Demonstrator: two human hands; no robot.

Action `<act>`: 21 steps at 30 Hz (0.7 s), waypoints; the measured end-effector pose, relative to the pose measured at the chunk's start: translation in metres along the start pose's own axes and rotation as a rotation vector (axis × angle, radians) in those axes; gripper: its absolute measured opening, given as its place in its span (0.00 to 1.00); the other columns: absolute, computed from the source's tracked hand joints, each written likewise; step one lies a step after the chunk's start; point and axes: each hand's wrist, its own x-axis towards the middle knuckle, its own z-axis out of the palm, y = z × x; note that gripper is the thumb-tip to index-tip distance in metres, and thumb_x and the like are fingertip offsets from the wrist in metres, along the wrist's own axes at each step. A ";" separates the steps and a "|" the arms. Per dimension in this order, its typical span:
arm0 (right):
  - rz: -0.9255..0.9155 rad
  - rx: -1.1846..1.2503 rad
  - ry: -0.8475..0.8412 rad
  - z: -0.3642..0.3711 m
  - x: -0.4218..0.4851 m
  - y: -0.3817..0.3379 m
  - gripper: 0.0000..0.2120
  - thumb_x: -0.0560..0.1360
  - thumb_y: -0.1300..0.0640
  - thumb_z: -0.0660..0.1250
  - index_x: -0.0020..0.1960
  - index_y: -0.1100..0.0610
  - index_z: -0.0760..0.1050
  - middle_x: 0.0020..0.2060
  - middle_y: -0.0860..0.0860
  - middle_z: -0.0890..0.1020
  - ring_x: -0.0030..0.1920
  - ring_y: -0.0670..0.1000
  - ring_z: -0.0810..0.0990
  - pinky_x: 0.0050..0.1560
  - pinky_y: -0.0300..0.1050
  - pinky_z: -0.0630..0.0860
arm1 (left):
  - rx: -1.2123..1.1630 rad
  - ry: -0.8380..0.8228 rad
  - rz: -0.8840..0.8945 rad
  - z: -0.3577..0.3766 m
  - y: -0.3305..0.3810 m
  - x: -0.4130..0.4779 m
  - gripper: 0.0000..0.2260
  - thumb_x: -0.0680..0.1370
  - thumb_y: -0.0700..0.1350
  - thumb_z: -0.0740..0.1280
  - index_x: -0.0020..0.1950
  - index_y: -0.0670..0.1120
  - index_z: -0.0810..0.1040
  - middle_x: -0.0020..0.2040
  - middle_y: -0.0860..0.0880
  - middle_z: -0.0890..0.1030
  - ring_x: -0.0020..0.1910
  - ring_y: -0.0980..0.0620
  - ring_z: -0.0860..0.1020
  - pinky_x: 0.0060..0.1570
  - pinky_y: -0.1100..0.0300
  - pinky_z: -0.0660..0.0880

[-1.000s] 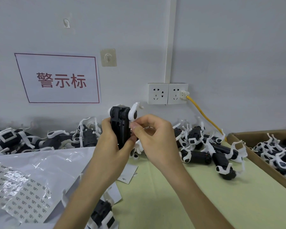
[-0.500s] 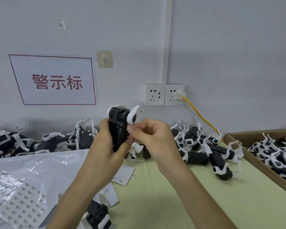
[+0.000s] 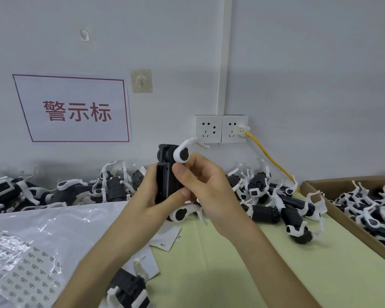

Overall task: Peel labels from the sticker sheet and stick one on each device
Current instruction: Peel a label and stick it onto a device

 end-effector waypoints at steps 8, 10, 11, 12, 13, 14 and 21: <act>-0.026 0.028 -0.127 -0.006 -0.001 -0.003 0.18 0.77 0.53 0.67 0.49 0.68 0.67 0.35 0.56 0.65 0.34 0.54 0.62 0.32 0.45 0.58 | -0.071 -0.150 -0.004 -0.009 0.006 -0.003 0.20 0.74 0.48 0.69 0.67 0.51 0.75 0.58 0.50 0.84 0.59 0.54 0.83 0.59 0.66 0.77; -0.032 0.002 -0.152 -0.009 -0.002 -0.004 0.11 0.78 0.53 0.66 0.46 0.61 0.71 0.33 0.55 0.66 0.32 0.52 0.64 0.31 0.44 0.59 | -0.063 -0.153 -0.004 -0.008 0.006 -0.003 0.20 0.74 0.48 0.70 0.66 0.50 0.75 0.57 0.49 0.84 0.59 0.54 0.82 0.58 0.66 0.77; -0.037 -0.011 -0.162 -0.010 -0.002 -0.005 0.07 0.78 0.53 0.66 0.42 0.54 0.74 0.31 0.51 0.68 0.31 0.49 0.65 0.31 0.41 0.61 | -0.062 -0.149 0.000 -0.008 0.006 -0.003 0.20 0.74 0.48 0.69 0.66 0.49 0.75 0.57 0.50 0.84 0.59 0.55 0.82 0.57 0.67 0.77; -0.051 -0.024 -0.170 -0.011 -0.002 -0.006 0.09 0.78 0.54 0.65 0.39 0.48 0.74 0.30 0.46 0.69 0.29 0.46 0.65 0.30 0.39 0.62 | -0.058 -0.146 0.004 -0.007 0.006 -0.003 0.19 0.74 0.49 0.69 0.65 0.49 0.75 0.56 0.51 0.84 0.58 0.56 0.83 0.55 0.68 0.77; -0.054 -0.036 -0.182 -0.011 -0.002 -0.006 0.11 0.79 0.54 0.64 0.38 0.46 0.74 0.29 0.42 0.70 0.28 0.44 0.66 0.30 0.38 0.62 | -0.047 -0.144 0.009 -0.007 0.006 -0.003 0.19 0.74 0.50 0.69 0.64 0.49 0.75 0.53 0.53 0.85 0.56 0.58 0.83 0.54 0.69 0.76; -0.058 -0.046 -0.193 -0.012 -0.002 -0.006 0.10 0.79 0.55 0.64 0.39 0.47 0.73 0.29 0.41 0.69 0.28 0.44 0.65 0.30 0.39 0.62 | -0.036 -0.142 0.010 -0.006 0.006 -0.003 0.17 0.75 0.51 0.68 0.63 0.49 0.75 0.50 0.55 0.85 0.53 0.59 0.83 0.52 0.70 0.76; -0.056 -0.064 -0.250 -0.010 -0.004 -0.009 0.09 0.80 0.55 0.62 0.42 0.57 0.68 0.30 0.48 0.67 0.30 0.47 0.65 0.31 0.41 0.61 | 0.000 -0.004 -0.011 -0.006 0.004 -0.002 0.21 0.76 0.70 0.63 0.57 0.55 0.79 0.50 0.49 0.84 0.51 0.57 0.83 0.46 0.70 0.77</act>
